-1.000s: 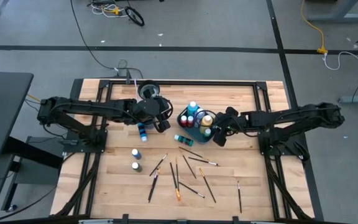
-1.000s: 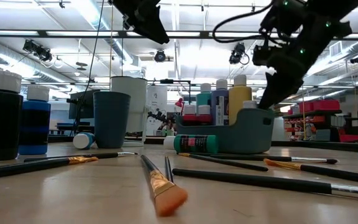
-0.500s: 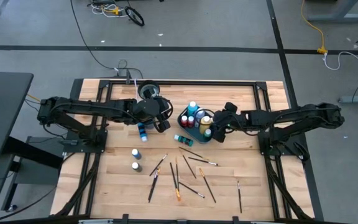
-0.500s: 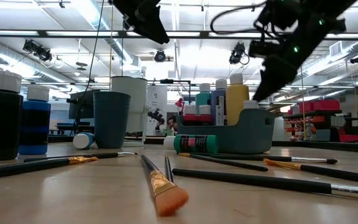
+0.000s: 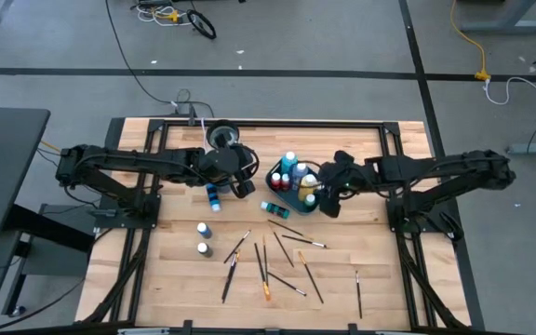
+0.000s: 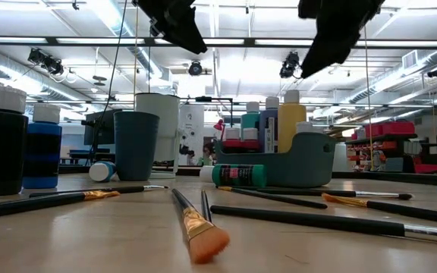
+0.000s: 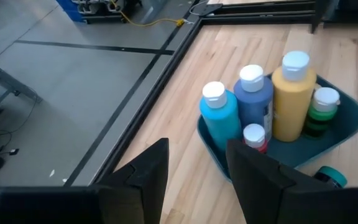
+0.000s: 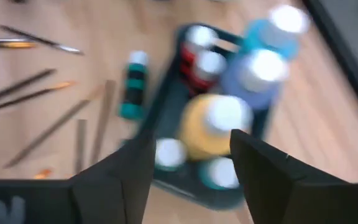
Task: Pick & Place Paint Supplies
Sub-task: Put the blue paint bottle into the blue bin
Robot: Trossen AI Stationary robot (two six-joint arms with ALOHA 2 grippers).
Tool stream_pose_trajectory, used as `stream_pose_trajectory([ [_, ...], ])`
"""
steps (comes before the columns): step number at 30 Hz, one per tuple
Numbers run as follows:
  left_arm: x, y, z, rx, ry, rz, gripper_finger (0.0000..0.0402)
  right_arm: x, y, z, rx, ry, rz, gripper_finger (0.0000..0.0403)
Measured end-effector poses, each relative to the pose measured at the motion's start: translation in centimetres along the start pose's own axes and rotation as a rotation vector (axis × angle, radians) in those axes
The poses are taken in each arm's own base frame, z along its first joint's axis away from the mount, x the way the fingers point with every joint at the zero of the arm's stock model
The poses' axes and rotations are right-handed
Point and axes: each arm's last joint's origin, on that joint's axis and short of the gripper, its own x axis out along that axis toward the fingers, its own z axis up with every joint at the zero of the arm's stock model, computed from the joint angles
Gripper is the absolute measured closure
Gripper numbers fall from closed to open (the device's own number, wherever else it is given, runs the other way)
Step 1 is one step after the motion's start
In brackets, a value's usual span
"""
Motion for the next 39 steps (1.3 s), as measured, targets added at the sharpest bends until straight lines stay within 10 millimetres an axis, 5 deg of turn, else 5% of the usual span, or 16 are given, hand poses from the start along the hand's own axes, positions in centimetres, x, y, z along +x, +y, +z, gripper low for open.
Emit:
stream_pose_trajectory([
  [9, -0.4, -1.3, -0.1, -0.024, 0.005, -0.296, 0.0230, -0.6, 4.3, 0.9, -0.074, -0.236, 0.233, 0.0213],
  [16, -0.9, -4.9, -2.0, -0.074, -0.027, -0.472, 0.0230, 0.4, 6.6, 0.1, -0.077, -0.414, 0.342, 0.0213],
  [33, -3.3, -9.7, -6.7, 0.020, 0.099, -0.674, 0.0230, 4.5, 6.5, -6.0, -0.008, -0.573, 0.429, 0.0213],
  [39, -5.6, -9.8, -7.1, 0.261, 0.038, -0.687, 0.0230, 4.7, 6.4, -6.7, 0.018, -0.568, 0.443, 0.0213],
])
